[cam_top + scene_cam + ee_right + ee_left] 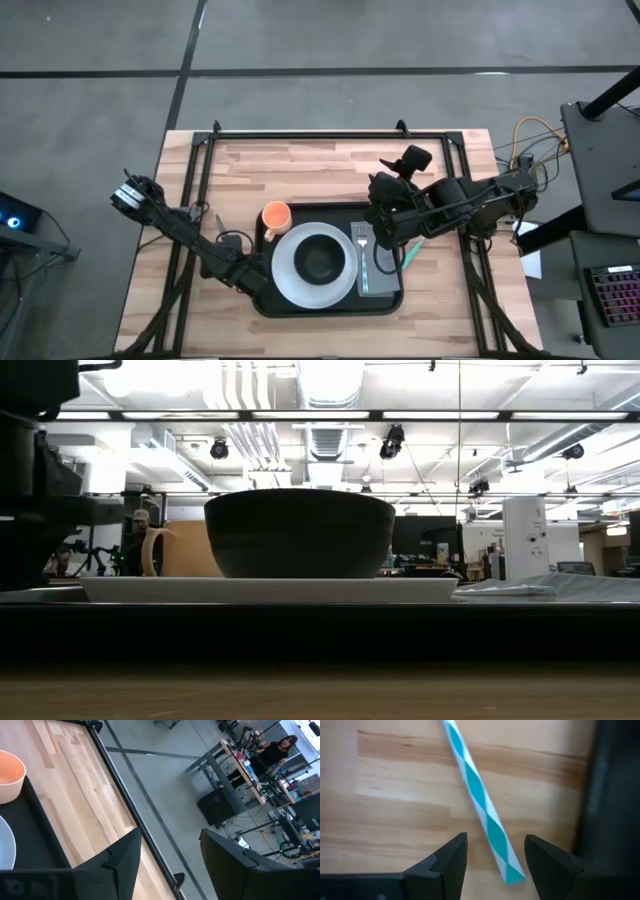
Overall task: Set up tray
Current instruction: Put the green knife to the right of the green fork on the gray napkin
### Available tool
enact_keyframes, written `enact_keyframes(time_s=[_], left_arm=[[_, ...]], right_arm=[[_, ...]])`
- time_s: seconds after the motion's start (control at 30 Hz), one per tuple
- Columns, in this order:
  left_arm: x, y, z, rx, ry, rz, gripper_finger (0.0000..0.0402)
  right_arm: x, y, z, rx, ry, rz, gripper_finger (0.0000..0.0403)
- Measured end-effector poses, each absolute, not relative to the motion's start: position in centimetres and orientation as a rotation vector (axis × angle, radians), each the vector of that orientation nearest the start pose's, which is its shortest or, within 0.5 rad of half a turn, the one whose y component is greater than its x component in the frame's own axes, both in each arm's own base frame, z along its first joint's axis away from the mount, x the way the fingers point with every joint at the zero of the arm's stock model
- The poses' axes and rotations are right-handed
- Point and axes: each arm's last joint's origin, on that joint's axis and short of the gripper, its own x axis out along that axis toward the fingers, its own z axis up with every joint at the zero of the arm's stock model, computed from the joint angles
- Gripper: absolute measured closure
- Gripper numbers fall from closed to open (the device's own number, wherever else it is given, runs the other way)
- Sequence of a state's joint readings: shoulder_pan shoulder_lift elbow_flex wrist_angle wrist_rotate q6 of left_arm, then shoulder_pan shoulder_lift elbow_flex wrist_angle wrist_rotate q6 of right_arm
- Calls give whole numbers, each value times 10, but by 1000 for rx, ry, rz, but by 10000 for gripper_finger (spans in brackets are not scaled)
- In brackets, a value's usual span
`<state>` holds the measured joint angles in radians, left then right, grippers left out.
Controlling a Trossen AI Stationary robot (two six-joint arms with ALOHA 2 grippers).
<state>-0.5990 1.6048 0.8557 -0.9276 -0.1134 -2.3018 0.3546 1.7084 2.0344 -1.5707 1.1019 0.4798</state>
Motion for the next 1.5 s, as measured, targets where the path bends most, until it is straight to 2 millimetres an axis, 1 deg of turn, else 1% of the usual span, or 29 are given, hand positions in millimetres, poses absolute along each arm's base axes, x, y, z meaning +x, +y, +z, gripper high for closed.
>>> enact_keyframes(time_s=[0.27, 0.4, 0.53, 0.77, 0.83, 1.03, 1.23, 1.37, 1.5], left_arm=[[193, -128, 136, -1165, 1031, 1412, 224], [194, -128, 136, -1155, 1039, 1409, 233], [196, -130, 138, -1149, 1049, 1387, 270], [195, -130, 138, -1136, 1068, 1387, 363], [195, -130, 139, -1129, 1073, 1384, 377], [198, -132, 145, -1104, 1089, 1377, 377], [201, -134, 156, -1049, 1103, 1364, 377], [201, -136, 168, -989, 1089, 1380, 377], [203, -139, 190, -901, 1051, 1396, 377]], right_arm=[[286, 78, 422, -443, 764, -824, 211], [286, 78, 422, -446, 766, -822, 211], [286, 78, 422, -460, 773, -817, 211], [286, 78, 421, -460, 773, -817, 211], [286, 78, 421, -464, 775, -815, 211], [286, 79, 421, -473, 803, -784, 211], [286, 78, 420, -468, 822, -765, 211], [278, 74, 428, -369, 789, -773, 211], [262, 68, 439, -222, 762, -747, 211]])
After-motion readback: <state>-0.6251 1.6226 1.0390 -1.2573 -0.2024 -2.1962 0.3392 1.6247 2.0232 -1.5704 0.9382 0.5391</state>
